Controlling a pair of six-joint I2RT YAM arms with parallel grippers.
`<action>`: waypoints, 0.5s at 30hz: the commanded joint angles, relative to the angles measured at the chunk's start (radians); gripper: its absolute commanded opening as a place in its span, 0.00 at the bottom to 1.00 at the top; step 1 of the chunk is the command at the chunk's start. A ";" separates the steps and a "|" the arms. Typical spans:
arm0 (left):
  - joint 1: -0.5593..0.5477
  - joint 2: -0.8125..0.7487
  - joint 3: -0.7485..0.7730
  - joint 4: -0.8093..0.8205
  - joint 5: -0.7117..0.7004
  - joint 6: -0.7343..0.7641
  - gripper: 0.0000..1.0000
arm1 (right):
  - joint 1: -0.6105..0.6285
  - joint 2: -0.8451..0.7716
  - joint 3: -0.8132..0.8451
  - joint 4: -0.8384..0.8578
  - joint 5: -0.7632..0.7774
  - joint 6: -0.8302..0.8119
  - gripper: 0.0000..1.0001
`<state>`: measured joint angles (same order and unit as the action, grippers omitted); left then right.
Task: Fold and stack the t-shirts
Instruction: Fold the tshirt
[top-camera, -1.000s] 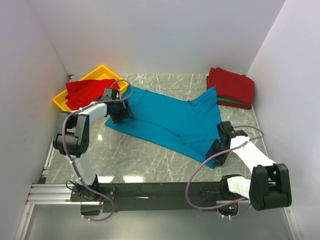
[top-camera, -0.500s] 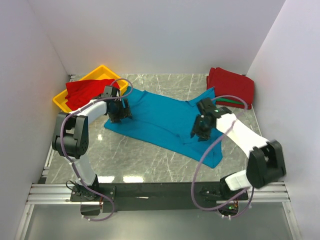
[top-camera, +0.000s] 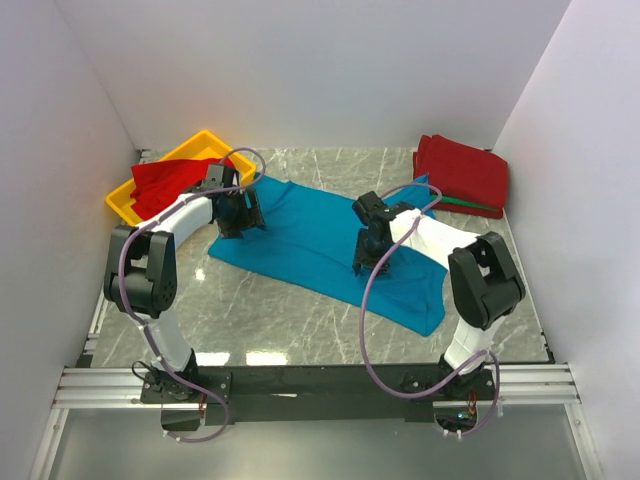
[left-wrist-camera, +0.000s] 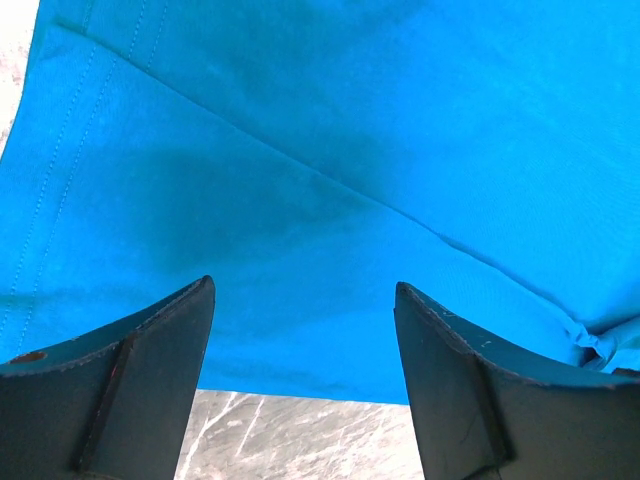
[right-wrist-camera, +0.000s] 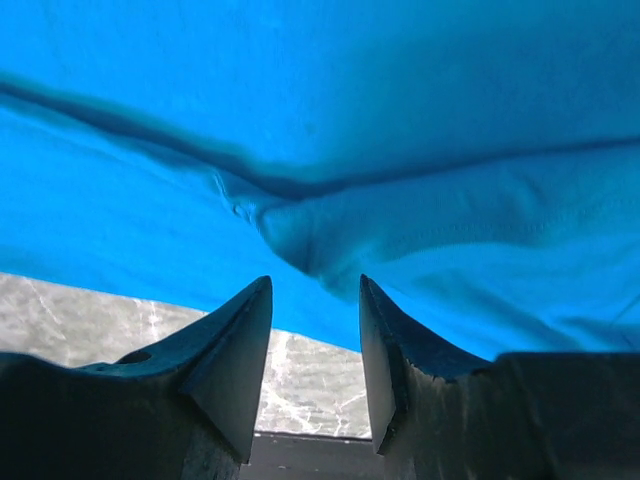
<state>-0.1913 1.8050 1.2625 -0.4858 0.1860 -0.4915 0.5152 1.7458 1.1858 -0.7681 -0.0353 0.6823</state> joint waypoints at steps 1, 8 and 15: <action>-0.005 -0.055 0.021 -0.004 0.004 0.004 0.79 | 0.011 0.023 0.046 -0.022 0.034 -0.017 0.47; -0.005 -0.050 0.017 -0.004 0.004 0.004 0.79 | 0.026 0.023 0.026 -0.036 0.064 -0.010 0.46; -0.005 -0.036 0.028 -0.005 0.012 0.005 0.79 | 0.040 0.041 0.026 -0.036 0.061 -0.010 0.45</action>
<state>-0.1913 1.8023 1.2625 -0.4915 0.1860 -0.4919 0.5430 1.7729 1.1976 -0.7876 0.0002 0.6754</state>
